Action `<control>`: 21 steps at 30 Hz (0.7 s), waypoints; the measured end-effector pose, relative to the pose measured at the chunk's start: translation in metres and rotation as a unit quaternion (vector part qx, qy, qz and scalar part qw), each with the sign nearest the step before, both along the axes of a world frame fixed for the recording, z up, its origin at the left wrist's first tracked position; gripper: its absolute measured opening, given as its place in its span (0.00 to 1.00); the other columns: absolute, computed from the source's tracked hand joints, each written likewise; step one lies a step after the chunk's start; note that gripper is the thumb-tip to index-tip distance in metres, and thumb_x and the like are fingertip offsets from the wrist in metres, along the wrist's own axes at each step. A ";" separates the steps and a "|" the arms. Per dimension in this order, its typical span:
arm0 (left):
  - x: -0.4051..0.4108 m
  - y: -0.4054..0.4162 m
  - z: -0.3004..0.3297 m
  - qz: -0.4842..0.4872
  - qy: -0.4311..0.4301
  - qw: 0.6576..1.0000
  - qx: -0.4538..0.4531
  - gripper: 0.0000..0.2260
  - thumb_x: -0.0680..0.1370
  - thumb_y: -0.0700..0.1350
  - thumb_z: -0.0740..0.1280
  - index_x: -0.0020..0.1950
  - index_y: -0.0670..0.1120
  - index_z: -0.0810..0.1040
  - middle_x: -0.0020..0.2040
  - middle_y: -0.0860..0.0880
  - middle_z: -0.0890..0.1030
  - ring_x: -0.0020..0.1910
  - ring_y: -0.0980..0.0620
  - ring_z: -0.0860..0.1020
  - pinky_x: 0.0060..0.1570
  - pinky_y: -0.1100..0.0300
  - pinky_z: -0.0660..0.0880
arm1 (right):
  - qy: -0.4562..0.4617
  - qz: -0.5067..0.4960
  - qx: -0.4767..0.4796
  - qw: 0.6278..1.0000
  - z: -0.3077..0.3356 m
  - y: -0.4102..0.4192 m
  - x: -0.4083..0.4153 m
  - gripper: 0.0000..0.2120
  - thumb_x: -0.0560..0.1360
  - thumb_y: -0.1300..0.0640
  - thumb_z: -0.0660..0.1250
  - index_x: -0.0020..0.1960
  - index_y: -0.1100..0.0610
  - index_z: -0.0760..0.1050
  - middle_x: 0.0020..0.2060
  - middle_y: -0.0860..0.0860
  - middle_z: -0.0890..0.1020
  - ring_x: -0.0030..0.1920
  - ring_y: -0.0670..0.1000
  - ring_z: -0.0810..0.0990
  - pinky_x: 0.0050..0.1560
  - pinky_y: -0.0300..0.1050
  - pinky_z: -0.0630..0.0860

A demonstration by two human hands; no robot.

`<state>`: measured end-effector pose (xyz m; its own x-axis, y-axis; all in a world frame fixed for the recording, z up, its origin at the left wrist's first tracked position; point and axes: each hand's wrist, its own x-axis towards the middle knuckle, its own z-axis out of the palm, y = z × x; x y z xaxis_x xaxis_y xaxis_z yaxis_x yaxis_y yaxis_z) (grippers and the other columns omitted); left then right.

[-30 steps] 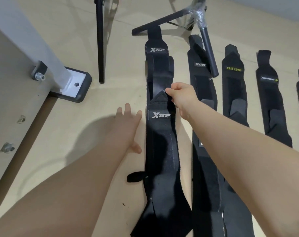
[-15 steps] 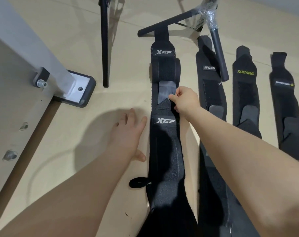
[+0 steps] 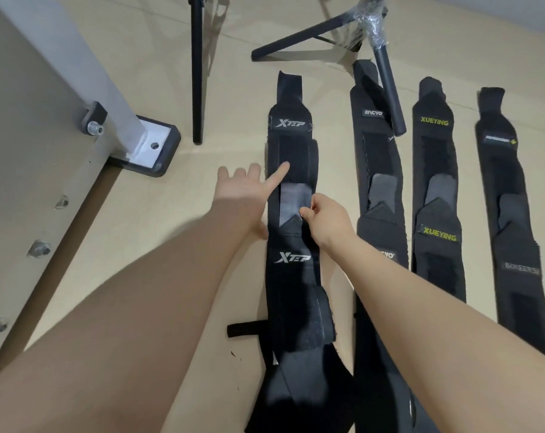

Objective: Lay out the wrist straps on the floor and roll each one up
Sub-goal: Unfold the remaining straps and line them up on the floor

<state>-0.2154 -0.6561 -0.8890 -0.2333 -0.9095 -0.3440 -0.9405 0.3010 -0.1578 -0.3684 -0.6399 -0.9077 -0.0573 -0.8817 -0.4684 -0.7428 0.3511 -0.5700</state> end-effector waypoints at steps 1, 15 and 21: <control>0.000 -0.004 -0.001 -0.007 -0.019 1.000 -0.005 0.56 0.60 0.67 0.73 0.76 0.55 0.43 0.71 0.42 0.60 0.68 0.42 0.64 0.67 0.45 0.57 | 0.001 0.002 0.003 1.000 0.001 0.003 -0.001 0.14 0.80 0.57 0.59 0.37 0.57 0.62 0.32 0.50 0.69 0.36 0.51 0.67 0.39 0.45 0.62; -0.008 -0.026 -0.002 -0.089 -0.072 0.991 0.075 0.60 0.59 0.69 0.73 0.77 0.41 0.46 0.78 0.46 0.48 0.76 0.50 0.50 0.74 0.54 0.45 | -0.005 -0.051 -0.005 0.999 0.006 -0.018 0.000 0.15 0.78 0.56 0.62 0.34 0.55 0.64 0.34 0.50 0.72 0.39 0.53 0.70 0.39 0.44 0.65; -0.007 -0.029 -0.002 -0.091 -0.048 0.990 0.095 0.61 0.57 0.67 0.75 0.77 0.41 0.46 0.78 0.45 0.45 0.76 0.50 0.52 0.74 0.53 0.45 | 0.061 -0.129 0.038 0.989 0.001 -0.028 0.011 0.09 0.76 0.52 0.66 0.48 0.59 0.74 0.46 0.56 0.78 0.47 0.59 0.78 0.40 0.44 0.68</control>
<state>-0.2224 -0.6852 -0.8914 -0.3465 -0.7718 -0.5332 -0.8510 0.4977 -0.1674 -0.3579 -0.6676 -0.9069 -0.3359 -0.7924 -0.5093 -0.6838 0.5770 -0.4467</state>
